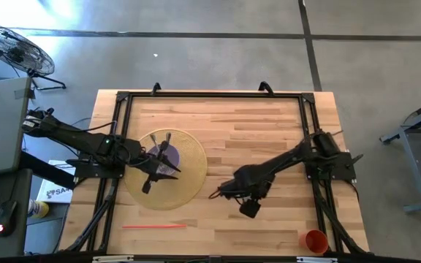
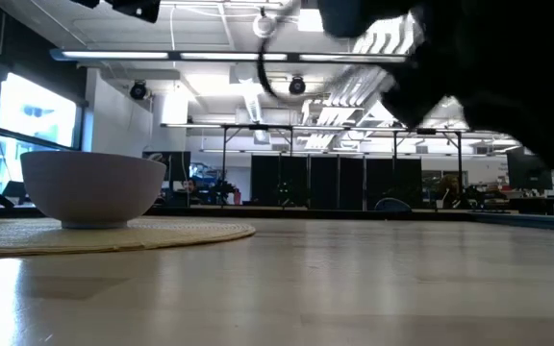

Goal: Pick & Place Utensil
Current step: Put the orange cup on the brown placemat

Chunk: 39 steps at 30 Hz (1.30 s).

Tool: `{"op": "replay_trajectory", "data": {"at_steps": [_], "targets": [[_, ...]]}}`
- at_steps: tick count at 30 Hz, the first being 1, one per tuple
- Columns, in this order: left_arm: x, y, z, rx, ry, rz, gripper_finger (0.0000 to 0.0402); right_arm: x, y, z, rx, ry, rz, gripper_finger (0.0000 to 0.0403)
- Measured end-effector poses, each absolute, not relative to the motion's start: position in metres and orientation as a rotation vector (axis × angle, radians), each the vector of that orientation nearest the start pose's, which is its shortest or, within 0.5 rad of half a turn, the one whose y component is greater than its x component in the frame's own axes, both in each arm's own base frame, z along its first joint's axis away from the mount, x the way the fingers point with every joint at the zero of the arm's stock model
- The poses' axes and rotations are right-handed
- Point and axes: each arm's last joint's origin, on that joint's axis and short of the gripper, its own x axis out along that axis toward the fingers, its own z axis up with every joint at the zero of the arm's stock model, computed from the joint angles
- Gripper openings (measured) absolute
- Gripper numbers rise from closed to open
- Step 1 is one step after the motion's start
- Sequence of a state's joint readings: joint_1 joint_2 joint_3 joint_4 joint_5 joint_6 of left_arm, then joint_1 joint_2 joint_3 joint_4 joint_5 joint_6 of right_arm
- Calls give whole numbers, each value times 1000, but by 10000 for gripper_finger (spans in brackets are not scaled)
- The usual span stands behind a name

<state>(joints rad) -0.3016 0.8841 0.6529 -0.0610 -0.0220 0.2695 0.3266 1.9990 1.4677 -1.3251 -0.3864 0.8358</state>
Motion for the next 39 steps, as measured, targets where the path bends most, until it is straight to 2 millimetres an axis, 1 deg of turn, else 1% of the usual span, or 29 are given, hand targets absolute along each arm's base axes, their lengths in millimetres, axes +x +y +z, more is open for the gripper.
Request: {"op": "replay_trajectory", "data": {"at_steps": [3, 7, 9, 11, 14, 17, 21, 26, 30, 33, 36, 39], "targets": [[189, -58, 282, 330, 251, -302, 115, 321, 121, 170, 708, 2117, -323, 246], [188, -56, 280, 338, 280, -273, 115, 322, 122, 163, 803, 2187, -316, 246], [188, -56, 278, 342, 301, -270, 115, 321, 124, 163, 773, 2184, -279, 246], [187, -56, 275, 345, 327, -271, 115, 319, 130, 162, 684, 2177, -226, 246], [187, -56, 275, 345, 330, -272, 115, 313, 141, 162, 594, 2186, -166, 246], [187, -56, 276, 343, 316, -270, 115, 306, 154, 163, 561, 2207, -124, 246], [188, -56, 278, 340, 301, -268, 115, 292, 169, 158, 649, 2304, -127, 245], [188, -56, 278, 338, 296, -274, 115, 276, 179, 147, 750, 2398, -197, 239], [188, -56, 278, 338, 299, -275, 115, 268, 178, 137, 899, 2473, -280, 235], [188, -56, 278, 338, 300, -275, 115, 264, 175, 131, 928, 2491, -307, 243], [188, -56, 278, 338, 302, -275, 115, 259, 172, 126, 920, 2509, -305, 262], [188, -56, 277, 340, 309, -276, 115, 254, 172, 122, 931, 2532, -301, 291]]}}
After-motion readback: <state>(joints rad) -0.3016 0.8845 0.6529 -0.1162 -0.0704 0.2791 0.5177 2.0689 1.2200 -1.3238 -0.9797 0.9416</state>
